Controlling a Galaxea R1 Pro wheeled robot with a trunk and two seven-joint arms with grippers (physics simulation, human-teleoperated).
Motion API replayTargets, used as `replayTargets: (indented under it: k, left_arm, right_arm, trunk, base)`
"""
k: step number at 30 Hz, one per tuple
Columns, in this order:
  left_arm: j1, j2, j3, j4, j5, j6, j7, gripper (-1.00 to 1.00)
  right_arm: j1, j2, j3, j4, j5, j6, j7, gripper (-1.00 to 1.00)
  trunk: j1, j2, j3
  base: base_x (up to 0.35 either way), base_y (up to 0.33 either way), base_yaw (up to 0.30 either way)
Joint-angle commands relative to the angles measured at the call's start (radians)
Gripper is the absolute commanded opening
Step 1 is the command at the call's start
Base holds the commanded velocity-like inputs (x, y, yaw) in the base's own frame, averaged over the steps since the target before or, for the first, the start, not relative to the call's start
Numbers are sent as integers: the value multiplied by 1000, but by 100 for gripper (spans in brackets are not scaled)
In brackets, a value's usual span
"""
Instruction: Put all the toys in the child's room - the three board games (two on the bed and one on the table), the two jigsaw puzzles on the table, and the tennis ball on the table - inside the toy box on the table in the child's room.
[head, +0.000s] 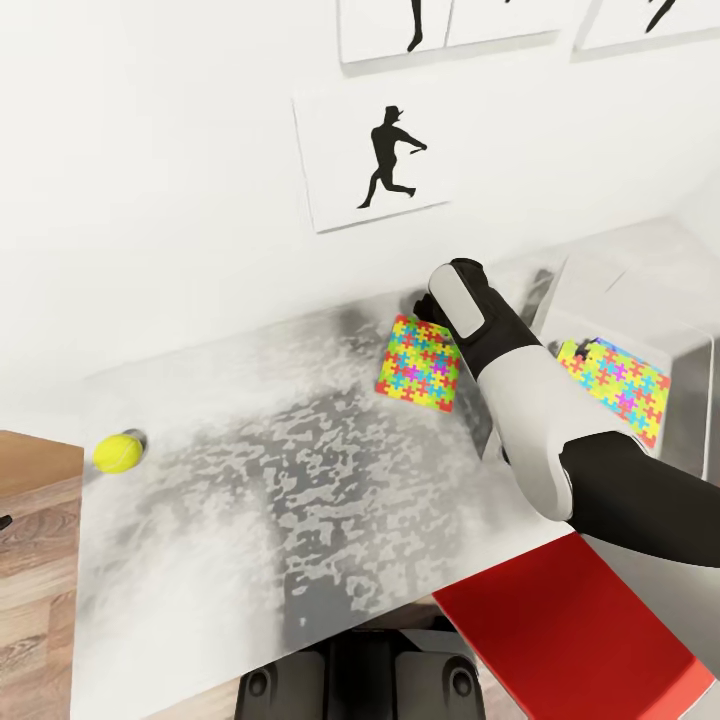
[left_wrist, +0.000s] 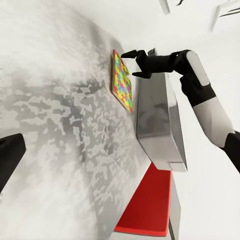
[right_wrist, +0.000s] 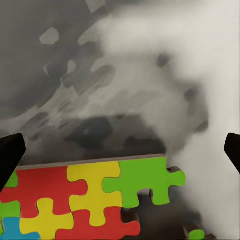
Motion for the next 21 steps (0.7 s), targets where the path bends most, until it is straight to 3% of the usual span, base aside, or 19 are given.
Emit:
replayTargets:
  k: [1, 21]
  left_arm:
    - [0, 0, 0, 0, -1, 11, -4, 100]
    - [0, 0, 0, 0, -1, 11, -4, 100]
  right_arm:
    - [-1, 0, 2, -1, -6, 3, -8, 100]
    - [-1, 0, 2, -1, -7, 4, -8, 100]
  trunk:
    - [1, -2, -1]
    - [1, -2, -1]
  base:
    - [0, 79, 0]
    - [-32, 22, 0]
